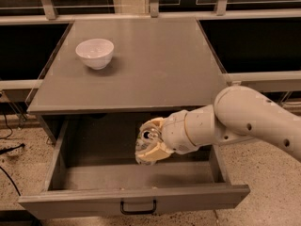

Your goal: Place 7up can into top drawer

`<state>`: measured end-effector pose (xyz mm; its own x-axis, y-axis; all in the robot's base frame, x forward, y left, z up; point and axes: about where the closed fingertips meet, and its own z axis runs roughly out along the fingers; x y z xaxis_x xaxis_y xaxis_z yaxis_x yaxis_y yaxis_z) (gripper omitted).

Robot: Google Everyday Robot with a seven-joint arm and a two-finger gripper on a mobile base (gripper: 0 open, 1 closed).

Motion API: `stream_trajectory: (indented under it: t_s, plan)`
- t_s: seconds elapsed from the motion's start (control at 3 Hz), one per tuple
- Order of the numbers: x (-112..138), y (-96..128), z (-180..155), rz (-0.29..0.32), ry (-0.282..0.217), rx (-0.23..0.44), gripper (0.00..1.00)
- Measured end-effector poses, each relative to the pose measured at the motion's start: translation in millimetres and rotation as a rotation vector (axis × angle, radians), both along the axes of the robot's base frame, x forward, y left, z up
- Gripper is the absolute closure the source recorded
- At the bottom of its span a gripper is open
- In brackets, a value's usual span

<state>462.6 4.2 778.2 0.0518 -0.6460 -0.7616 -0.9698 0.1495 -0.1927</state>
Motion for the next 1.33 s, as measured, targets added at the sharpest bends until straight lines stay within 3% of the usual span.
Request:
stream_trajectory:
  t_s: [0.67,1.33]
  plan:
    - [0.5,7.4,-9.8,0.050,-0.019,0.002,1.00]
    - [6.7,9.0,-40.5,0.085,-0.029,-0.026,1.00]
